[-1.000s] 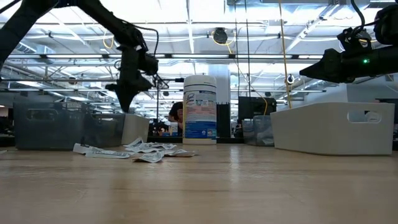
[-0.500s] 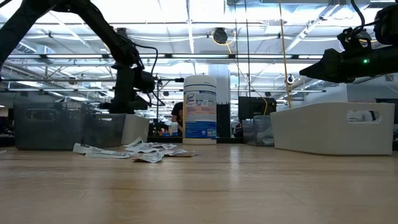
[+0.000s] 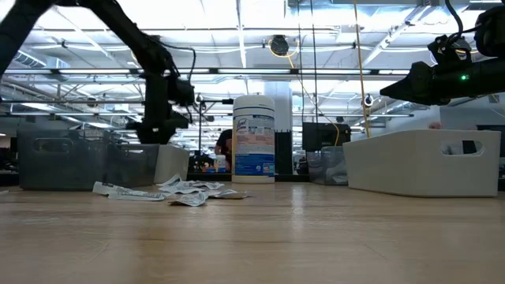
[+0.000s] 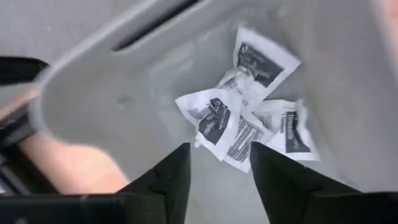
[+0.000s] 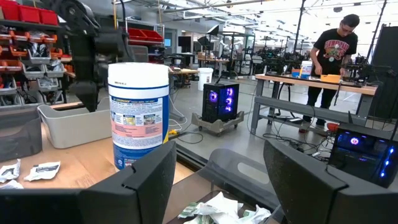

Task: Pick & Place First Aid Supplies
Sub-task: Put the gray towelette pack into the left gray bin

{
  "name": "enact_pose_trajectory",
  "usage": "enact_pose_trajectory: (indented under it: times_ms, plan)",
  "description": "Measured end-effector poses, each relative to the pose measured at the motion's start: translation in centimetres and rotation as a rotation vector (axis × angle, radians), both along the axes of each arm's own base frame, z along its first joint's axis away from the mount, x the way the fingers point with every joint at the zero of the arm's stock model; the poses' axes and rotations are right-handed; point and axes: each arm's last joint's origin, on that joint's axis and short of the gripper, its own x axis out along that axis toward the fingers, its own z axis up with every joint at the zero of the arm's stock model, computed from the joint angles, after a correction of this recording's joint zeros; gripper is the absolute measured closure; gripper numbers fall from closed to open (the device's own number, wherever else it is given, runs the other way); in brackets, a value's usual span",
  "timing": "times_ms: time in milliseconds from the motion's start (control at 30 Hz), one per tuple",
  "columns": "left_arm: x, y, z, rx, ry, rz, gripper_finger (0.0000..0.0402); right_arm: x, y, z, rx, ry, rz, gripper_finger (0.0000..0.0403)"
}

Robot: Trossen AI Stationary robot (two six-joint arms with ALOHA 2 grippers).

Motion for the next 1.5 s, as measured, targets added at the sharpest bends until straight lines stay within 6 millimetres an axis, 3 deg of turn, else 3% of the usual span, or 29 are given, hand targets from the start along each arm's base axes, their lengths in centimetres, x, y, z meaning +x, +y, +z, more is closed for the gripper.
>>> enact_pose_trajectory:
  times_ms: [300,600,833,1033,1300,1500]
  plan:
    - [-0.4,-4.1,5.0,0.019,-0.004,-0.084,0.0204,0.0,0.0,0.0,0.0,0.0,0.0,0.0165]
    - [-0.4,-8.8,7.6,-0.05,0.05,-0.125,0.0203,0.0,0.0,0.0,0.0,0.0,0.0,0.0165]
    - [0.6,-11.0,7.7,-0.042,0.049,-0.19,0.0203,0.0,0.0,0.0,0.0,0.0,0.0,0.0165]
    - [3.1,-13.7,7.1,-0.003,0.017,-0.303,0.0203,0.0,0.0,0.0,0.0,0.0,0.0,0.0165]
    - [6.1,-20.4,7.1,0.004,0.009,-0.572,0.0204,0.0,0.0,0.0,0.0,0.0,0.0,0.0165]
    - [7.1,-25.7,7.1,0.005,0.009,-0.773,0.0204,0.0,0.0,0.0,0.0,0.0,0.0,0.0165]
